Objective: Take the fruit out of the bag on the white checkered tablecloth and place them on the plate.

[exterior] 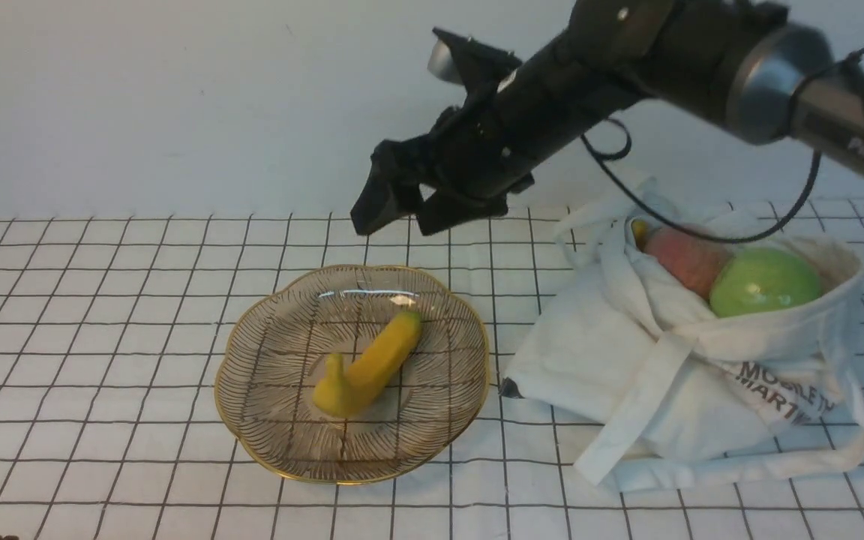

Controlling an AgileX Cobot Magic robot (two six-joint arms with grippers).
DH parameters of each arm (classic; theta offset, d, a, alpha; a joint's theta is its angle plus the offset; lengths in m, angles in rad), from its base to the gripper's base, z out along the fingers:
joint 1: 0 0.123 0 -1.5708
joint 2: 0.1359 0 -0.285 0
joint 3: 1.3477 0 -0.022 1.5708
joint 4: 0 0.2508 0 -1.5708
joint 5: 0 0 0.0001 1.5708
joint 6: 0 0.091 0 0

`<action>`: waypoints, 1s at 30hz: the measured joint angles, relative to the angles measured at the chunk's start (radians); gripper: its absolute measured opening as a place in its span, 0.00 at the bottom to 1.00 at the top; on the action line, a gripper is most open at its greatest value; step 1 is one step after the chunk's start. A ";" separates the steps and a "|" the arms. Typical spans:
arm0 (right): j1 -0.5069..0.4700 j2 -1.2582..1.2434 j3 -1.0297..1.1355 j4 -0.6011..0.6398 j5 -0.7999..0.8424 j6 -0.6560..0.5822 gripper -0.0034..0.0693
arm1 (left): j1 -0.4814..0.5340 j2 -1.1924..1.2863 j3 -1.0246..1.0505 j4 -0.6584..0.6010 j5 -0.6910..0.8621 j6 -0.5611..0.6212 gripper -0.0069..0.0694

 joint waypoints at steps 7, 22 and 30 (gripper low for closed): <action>0.003 -0.194 -0.056 -0.242 0.077 0.134 0.14 | 0.000 0.000 0.000 0.000 0.000 0.000 0.08; 0.003 -1.048 0.426 -0.589 0.027 0.284 0.03 | 0.000 0.000 0.000 0.000 0.000 0.000 0.08; 0.003 -1.576 1.014 -0.735 -0.373 0.325 0.03 | 0.000 0.000 0.000 0.000 0.000 0.000 0.08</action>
